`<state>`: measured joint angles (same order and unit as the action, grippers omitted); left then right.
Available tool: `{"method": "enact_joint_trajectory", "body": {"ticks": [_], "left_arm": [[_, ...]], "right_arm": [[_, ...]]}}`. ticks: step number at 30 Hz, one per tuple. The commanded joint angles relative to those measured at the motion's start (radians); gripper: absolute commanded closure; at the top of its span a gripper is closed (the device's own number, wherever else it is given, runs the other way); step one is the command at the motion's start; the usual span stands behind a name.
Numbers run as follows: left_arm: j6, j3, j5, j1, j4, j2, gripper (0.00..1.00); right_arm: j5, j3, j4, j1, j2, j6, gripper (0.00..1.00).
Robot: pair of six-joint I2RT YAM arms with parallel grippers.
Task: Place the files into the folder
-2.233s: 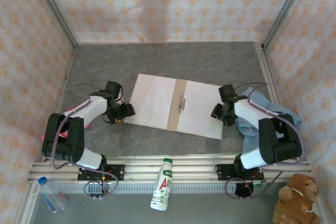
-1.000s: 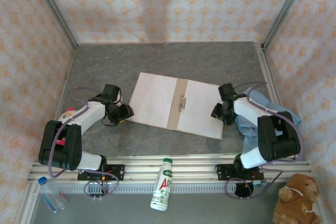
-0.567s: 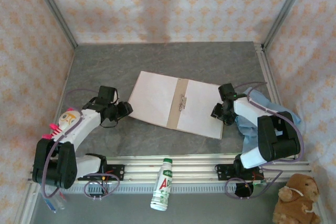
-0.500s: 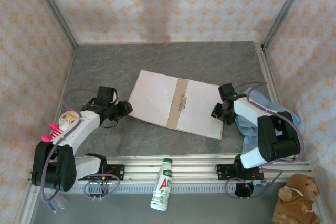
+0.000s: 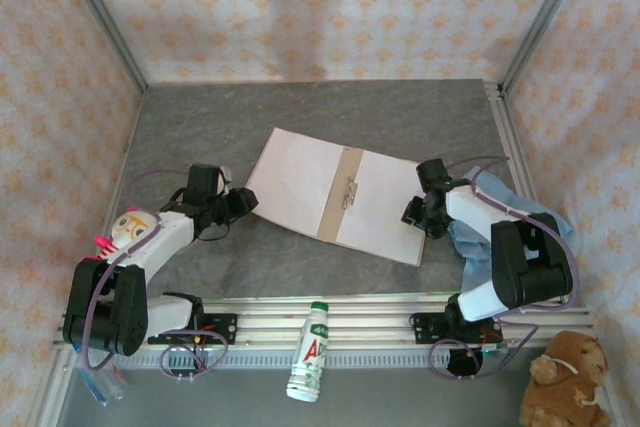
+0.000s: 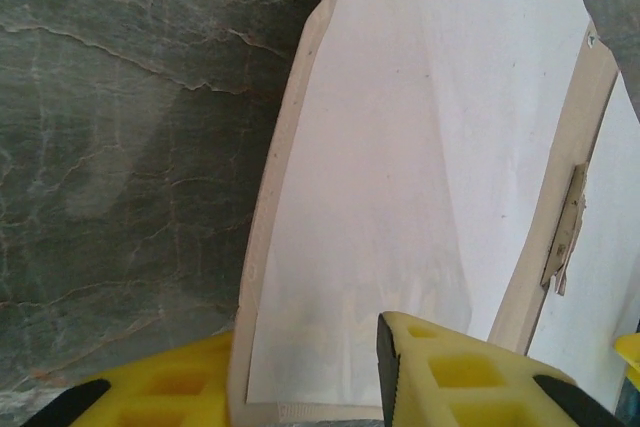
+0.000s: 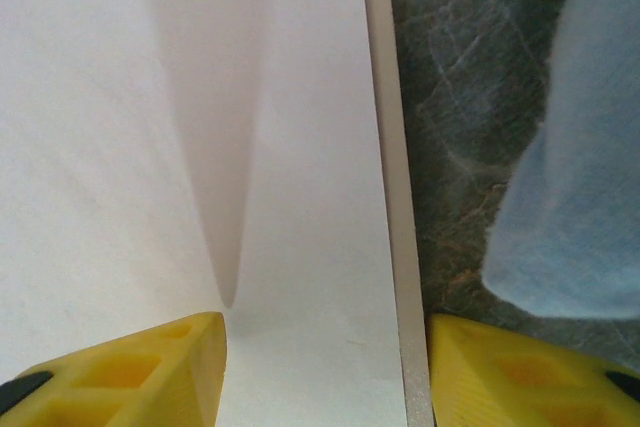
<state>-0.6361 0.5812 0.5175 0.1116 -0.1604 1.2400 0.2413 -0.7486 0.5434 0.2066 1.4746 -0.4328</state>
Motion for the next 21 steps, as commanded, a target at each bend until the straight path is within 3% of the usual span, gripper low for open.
{"method": "enact_joint_trajectory", "body": {"ticks": [1, 6, 11, 15, 21], "left_arm": [[-0.014, -0.009, 0.020, 0.008, 0.068, 0.009, 0.68], [0.007, -0.004, -0.043, 0.007, 0.045, 0.006, 0.80], [0.040, 0.006, -0.105, 0.008, 0.017, 0.004, 0.84], [0.061, 0.017, -0.134, 0.007, -0.002, 0.003, 0.87], [0.081, 0.030, -0.205, 0.008, -0.050, -0.039, 0.92]], "right_arm": [[0.072, 0.005, -0.099, 0.004, 0.029, -0.006, 0.45], [0.084, -0.003, -0.097, 0.004, 0.025, -0.009, 0.45], [0.124, -0.040, -0.059, 0.003, -0.016, -0.009, 0.45], [0.157, -0.079, -0.022, 0.004, -0.084, -0.010, 0.33], [0.131, -0.140, 0.079, 0.004, -0.166, 0.011, 0.30]]}}
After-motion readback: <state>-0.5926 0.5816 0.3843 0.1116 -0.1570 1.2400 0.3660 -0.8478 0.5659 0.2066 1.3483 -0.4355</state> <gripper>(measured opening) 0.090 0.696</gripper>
